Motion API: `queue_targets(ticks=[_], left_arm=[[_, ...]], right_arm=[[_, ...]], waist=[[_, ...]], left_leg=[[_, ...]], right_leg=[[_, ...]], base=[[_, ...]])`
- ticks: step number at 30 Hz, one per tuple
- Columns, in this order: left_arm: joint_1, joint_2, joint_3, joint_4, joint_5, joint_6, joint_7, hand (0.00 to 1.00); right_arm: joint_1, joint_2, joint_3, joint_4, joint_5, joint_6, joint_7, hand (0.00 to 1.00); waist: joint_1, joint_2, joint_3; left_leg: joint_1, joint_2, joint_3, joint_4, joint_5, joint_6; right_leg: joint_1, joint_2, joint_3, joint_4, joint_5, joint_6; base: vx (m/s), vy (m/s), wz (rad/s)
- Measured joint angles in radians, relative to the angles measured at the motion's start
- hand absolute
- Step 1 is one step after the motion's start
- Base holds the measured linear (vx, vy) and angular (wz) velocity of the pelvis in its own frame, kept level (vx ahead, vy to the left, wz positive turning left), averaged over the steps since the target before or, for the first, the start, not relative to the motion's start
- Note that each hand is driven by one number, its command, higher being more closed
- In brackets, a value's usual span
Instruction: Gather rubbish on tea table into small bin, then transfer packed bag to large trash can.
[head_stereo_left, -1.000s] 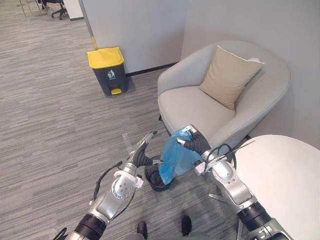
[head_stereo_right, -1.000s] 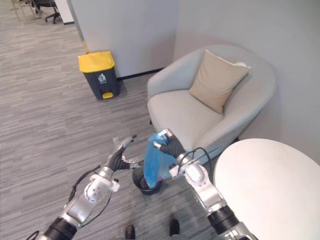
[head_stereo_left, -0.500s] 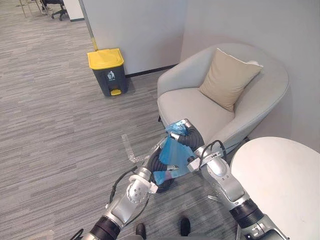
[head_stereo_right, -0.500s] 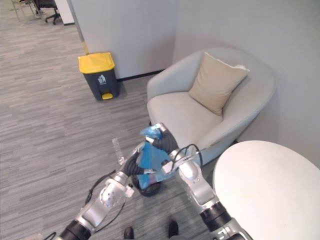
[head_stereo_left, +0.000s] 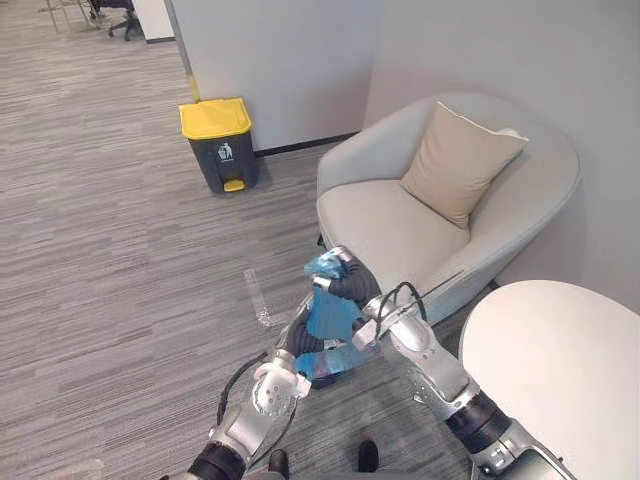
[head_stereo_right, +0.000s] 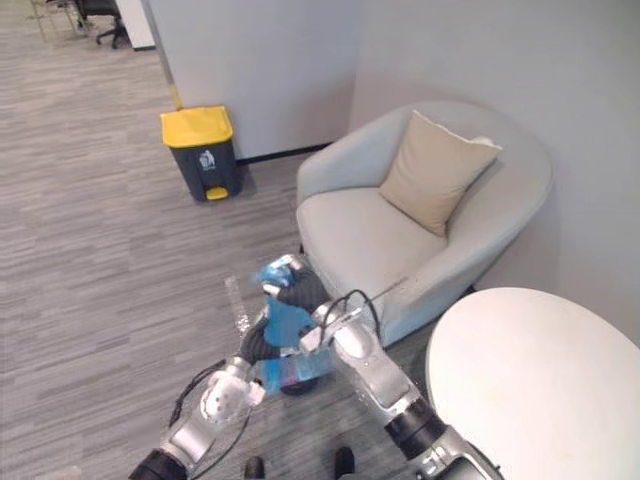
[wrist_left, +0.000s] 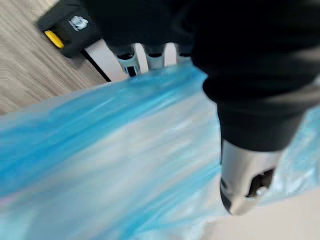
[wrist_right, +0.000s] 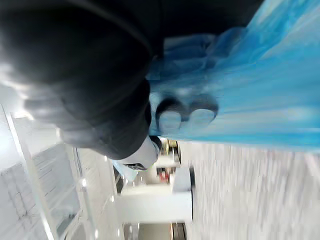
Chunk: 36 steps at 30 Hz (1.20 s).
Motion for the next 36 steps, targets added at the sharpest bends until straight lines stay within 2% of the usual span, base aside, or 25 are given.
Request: queue_targets(ticks=[2, 3, 5, 6, 11, 13, 17, 18, 21, 25, 26, 30, 34, 36], left_arm=[[0.009, 0.0, 0.0, 0.018, -0.004, -0.014, 0.001, 0.0], [-0.019, -0.01, -0.003, 0.09, -0.004, -0.023, 0.002, 0.0], [-0.051, -0.015, -0.016, 0.139, -0.001, -0.017, 0.016, 0.0], [-0.079, -0.019, -0.031, 0.182, 0.0, -0.015, 0.027, 1.0], [-0.117, -0.02, -0.091, 0.227, 0.012, -0.005, 0.085, 1.0], [-0.119, -0.02, -0.093, 0.227, 0.005, -0.005, 0.088, 1.0], [-0.175, -0.019, -0.089, 0.213, -0.007, 0.052, 0.103, 1.0], [-0.183, -0.018, -0.083, 0.188, -0.029, 0.081, 0.103, 1.0], [-0.186, -0.019, -0.074, 0.178, -0.086, 0.12, 0.083, 1.0], [-0.188, -0.025, -0.064, 0.178, -0.131, 0.122, 0.08, 1.0], [-0.188, -0.026, -0.061, 0.178, -0.133, 0.124, 0.08, 1.0], [-0.183, -0.033, -0.021, 0.189, -0.174, 0.146, 0.066, 1.0], [-0.162, -0.061, 0.018, 0.189, -0.234, 0.147, 0.059, 1.0], [-0.157, -0.07, 0.028, 0.189, -0.252, 0.148, 0.055, 1.0]], right_arm=[[-0.001, 0.0, 0.014, 0.0, 0.01, 0.001, 0.0, 1.0], [-0.021, 0.001, 0.051, 0.027, 0.017, 0.007, -0.009, 1.0], [-0.033, 0.003, 0.065, 0.053, 0.017, 0.018, -0.009, 1.0], [-0.035, 0.007, 0.071, 0.073, 0.043, 0.019, -0.009, 1.0], [-0.035, 0.02, 0.077, 0.077, 0.121, 0.019, -0.052, 1.0], [-0.035, 0.02, 0.078, 0.077, 0.129, 0.019, -0.056, 1.0], [-0.036, 0.02, 0.082, 0.076, 0.134, 0.019, -0.062, 1.0], [-0.036, 0.024, 0.081, 0.076, 0.155, 0.018, -0.061, 1.0], [-0.036, 0.068, 0.081, 0.062, 0.164, 0.013, -0.04, 1.0], [-0.032, 0.092, 0.083, 0.059, 0.163, 0.013, -0.003, 1.0], [-0.03, 0.091, 0.082, 0.059, 0.163, 0.013, 0.0, 0.0], [0.027, 0.094, 0.069, 0.021, 0.155, -0.008, 0.033, 0.0], [0.068, 0.102, 0.006, 0.019, 0.146, -0.032, 0.055, 0.0], [0.083, 0.101, -0.015, 0.019, 0.107, -0.043, 0.058, 0.0]], waist=[[0.006, 0.0, 0.0], [0.009, -0.001, -0.001], [0.01, -0.002, -0.001], [0.009, -0.003, -0.001], [-0.004, -0.008, 0.002], [-0.004, -0.008, 0.002], [-0.005, -0.007, 0.002], [-0.005, -0.007, 0.002], [-0.017, -0.004, 0.004], [-0.019, 0.002, 0.009], [-0.019, 0.004, 0.01], [-0.02, 0.01, 0.016], [-0.023, 0.015, 0.021], [-0.023, 0.015, 0.021]], left_leg=[[0.0, 0.0, -0.003, 0.0, 0.0, 0.0], [0.001, 0.001, -0.005, 0.0, 0.0, -0.003], [0.001, 0.0, -0.008, 0.0, 0.001, -0.006], [0.001, 0.001, -0.012, 0.0, -0.001, -0.011], [0.003, 0.013, -0.012, 0.002, 0.0, -0.02], [0.003, 0.017, -0.013, 0.003, 0.0, -0.021], [0.005, 0.022, -0.007, 0.005, -0.004, -0.028], [0.008, 0.024, 0.001, 0.005, -0.007, -0.031], [0.014, 0.029, 0.009, 0.005, -0.012, -0.039], [0.015, 0.036, 0.011, 0.005, -0.014, -0.041], [0.015, 0.036, 0.011, 0.005, -0.014, -0.041], [0.015, 0.043, 0.014, 0.006, -0.013, -0.038], [0.016, 0.044, 0.018, 0.006, -0.016, -0.035], [0.017, 0.045, 0.018, 0.006, -0.016, -0.035]], right_leg=[[0.002, 0.0, -0.003, 0.001, -0.001, 0.0], [0.002, 0.0, -0.005, 0.003, -0.002, 0.0], [0.004, 0.0, -0.007, 0.004, -0.002, 0.0], [0.005, 0.0, -0.011, 0.005, -0.002, -0.001], [0.006, 0.012, -0.011, 0.005, -0.004, -0.006], [0.007, 0.016, -0.01, 0.005, -0.005, -0.008], [0.007, 0.022, -0.004, 0.004, -0.003, -0.011], [0.006, 0.024, 0.003, 0.003, -0.003, -0.013], [0.006, 0.029, 0.017, 0.003, -0.005, -0.019], [0.005, 0.036, 0.02, 0.002, -0.008, -0.024], [0.004, 0.037, 0.02, 0.002, -0.008, -0.024], [0.003, 0.043, 0.023, 0.002, -0.008, -0.026], [0.003, 0.046, 0.028, 0.001, -0.009, -0.026], [0.003, 0.047, 0.028, 0.0, -0.009, -0.026]], base=[[-0.01, 0.0, 0.06], [-0.03, 0.002, 0.05], [-0.03, 0.001, 0.06], [-0.04, -0.001, 0.06], [-0.02, -0.009, 0.0], [0.0, 0.0, 0.0], [-0.01, -0.016, -0.06], [-0.01, -0.006, -0.15], [0.0, -0.009, -0.14], [0.0, -0.009, -0.03], [0.0, 0.0, 0.0], [0.01, -0.012, -0.03], [0.01, -0.008, -0.03], [0.0, 0.0, 0.0]])
